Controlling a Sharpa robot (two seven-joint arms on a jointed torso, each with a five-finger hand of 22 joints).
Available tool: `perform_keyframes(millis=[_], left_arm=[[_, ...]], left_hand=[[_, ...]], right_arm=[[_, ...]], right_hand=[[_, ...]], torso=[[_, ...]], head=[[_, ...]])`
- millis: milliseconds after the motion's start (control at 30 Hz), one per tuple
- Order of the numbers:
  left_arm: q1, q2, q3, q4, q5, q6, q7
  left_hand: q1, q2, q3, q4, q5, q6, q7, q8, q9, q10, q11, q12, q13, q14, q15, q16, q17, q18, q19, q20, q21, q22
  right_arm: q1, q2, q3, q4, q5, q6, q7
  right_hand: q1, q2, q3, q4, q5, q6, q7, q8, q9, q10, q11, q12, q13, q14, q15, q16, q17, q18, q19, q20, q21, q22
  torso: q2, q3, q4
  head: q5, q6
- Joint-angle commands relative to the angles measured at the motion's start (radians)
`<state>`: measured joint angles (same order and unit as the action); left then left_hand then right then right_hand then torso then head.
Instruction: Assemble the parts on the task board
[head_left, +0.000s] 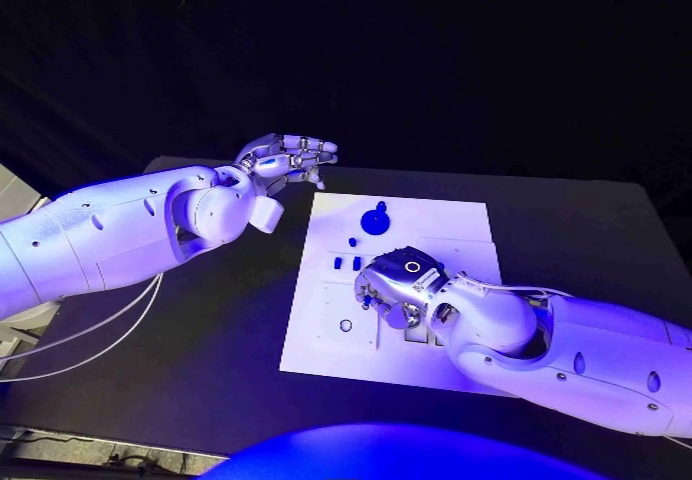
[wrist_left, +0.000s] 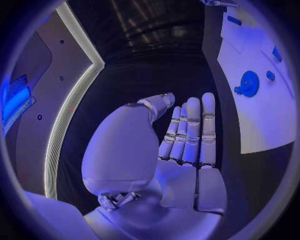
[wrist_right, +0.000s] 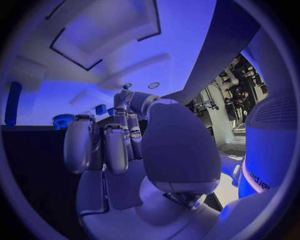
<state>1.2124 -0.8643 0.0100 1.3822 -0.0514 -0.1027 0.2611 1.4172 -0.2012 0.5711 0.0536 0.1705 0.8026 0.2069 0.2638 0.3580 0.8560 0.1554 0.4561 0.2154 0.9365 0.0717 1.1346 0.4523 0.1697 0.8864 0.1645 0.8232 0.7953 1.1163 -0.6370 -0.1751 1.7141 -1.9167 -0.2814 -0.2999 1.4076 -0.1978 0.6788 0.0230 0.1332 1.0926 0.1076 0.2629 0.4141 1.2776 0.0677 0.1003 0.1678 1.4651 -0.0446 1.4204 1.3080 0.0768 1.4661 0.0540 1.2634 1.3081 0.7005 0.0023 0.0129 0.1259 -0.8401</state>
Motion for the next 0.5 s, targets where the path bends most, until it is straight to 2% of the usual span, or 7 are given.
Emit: perform_keyframes(millis=[33,500], left_arm=[[0.001,0.0,0.001,0.002,-0.002,0.018,0.003],[0.001,0.0,0.001,0.0,-0.003,0.021,-0.001]], left_hand=[[-0.008,0.002,-0.002,-0.001,0.003,-0.007,0.011,-0.004,-0.001,-0.009,0.0,0.003,-0.001,-0.002,0.007,-0.005,-0.001,0.014,0.005,0.003,-0.005,-0.001],[-0.009,0.002,-0.002,-0.001,0.003,-0.008,0.012,-0.004,-0.002,-0.012,0.0,0.002,-0.002,-0.002,0.007,-0.005,-0.001,0.014,0.005,0.004,-0.006,-0.001]], right_arm=[[-0.006,0.0,-0.005,-0.001,-0.007,0.05,0.0],[-0.008,-0.003,-0.005,0.011,-0.007,0.042,-0.006]], right_hand=[[-0.01,-0.003,-0.001,-0.005,0.005,0.005,0.002,0.002,0.002,0.037,-0.03,0.001,0.0,0.061,0.0,0.003,0.037,-0.014,0.039,-0.003,0.002,0.03],[-0.011,-0.004,0.0,-0.006,0.005,0.005,0.002,0.002,0.002,0.038,-0.03,0.0,-0.001,0.06,0.0,0.002,0.036,-0.014,0.039,-0.003,0.002,0.03]], torso=[[0.0,0.0,0.0002],[0.0,0.0,-0.0001]], head=[[0.002,-0.002],[0.004,-0.002]])
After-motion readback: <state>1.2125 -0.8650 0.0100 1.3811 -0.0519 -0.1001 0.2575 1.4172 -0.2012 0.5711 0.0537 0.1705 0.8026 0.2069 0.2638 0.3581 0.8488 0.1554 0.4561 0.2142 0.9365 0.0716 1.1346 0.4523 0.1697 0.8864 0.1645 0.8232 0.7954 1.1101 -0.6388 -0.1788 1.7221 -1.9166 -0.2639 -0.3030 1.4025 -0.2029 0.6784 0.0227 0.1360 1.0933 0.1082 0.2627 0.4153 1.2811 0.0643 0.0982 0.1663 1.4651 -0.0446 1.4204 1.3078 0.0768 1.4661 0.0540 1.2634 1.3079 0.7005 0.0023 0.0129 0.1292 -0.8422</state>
